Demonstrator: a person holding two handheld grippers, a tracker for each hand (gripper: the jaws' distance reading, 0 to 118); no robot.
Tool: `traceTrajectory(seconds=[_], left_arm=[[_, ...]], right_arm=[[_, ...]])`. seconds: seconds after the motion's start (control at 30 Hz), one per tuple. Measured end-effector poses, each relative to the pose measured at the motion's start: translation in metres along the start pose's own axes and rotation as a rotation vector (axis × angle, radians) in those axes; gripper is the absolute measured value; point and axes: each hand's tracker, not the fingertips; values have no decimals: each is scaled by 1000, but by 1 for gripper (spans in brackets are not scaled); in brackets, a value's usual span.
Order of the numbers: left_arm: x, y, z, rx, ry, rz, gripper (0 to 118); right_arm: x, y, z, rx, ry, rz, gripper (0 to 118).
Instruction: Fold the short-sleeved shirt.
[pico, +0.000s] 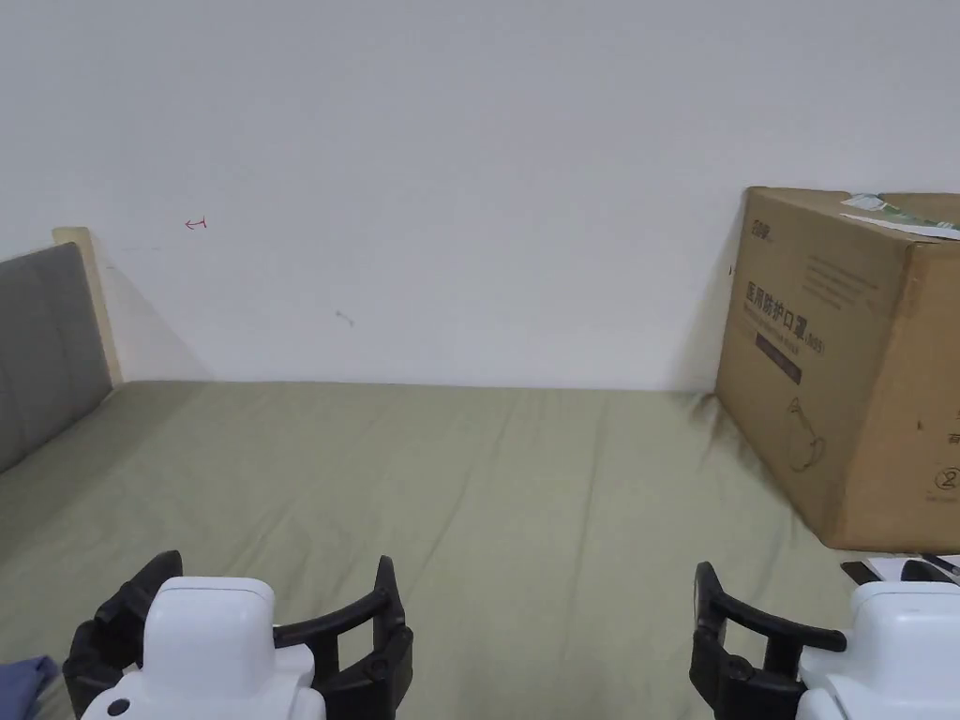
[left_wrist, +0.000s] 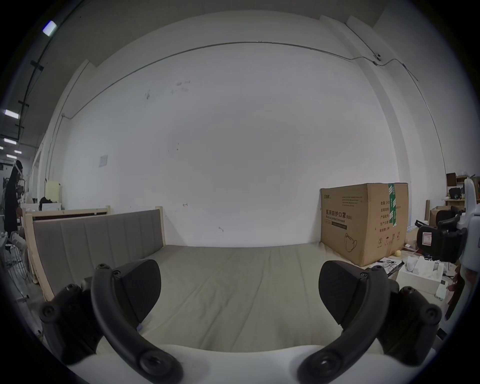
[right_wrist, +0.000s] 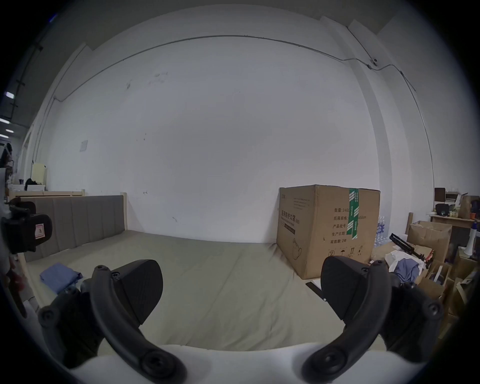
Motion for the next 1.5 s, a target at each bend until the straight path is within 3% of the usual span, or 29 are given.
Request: traceTrajectory(seconds=[0.17, 1.07, 1.27, 1.5], left_arm=[[-6, -2, -3, -14, -2, 25, 118], [-10, 1, -15, -61, 32, 5, 118], [-8, -3, -15, -100, -15, 64, 118], [-2, -5, -23, -189, 29, 97, 117]], right_arm=[[-4, 3, 1, 1, 26, -34, 118], [-14, -4, 1, -20, 72, -14, 118], [-16, -6, 0, -40, 77, -11, 118], [-19, -11, -4, -72, 84, -4, 118]])
